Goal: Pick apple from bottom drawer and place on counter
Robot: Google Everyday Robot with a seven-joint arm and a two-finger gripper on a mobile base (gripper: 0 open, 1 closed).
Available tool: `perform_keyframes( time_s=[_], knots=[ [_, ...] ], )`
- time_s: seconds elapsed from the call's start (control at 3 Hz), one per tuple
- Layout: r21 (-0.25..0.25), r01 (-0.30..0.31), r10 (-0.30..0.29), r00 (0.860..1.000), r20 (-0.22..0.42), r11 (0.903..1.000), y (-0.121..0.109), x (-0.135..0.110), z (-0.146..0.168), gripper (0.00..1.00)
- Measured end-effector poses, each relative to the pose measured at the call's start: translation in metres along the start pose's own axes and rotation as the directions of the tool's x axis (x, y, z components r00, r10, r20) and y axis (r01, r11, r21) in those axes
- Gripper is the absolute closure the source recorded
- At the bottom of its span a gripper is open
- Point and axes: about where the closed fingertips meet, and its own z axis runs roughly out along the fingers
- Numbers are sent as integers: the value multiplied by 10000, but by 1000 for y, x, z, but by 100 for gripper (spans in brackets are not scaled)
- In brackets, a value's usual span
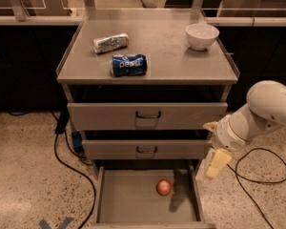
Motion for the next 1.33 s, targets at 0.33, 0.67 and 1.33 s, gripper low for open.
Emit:
perform_keyframes(
  time_s=[0.33, 0.67, 1.33],
  knots=[
    [-210, 94, -90, 9997, 223, 9997, 8, 12, 26, 0],
    [-302, 41, -28, 9990, 439, 9995, 14, 24, 61, 0],
    [-83, -332, 339, 9937, 1068, 9994, 18, 48, 127, 0]
  ],
)
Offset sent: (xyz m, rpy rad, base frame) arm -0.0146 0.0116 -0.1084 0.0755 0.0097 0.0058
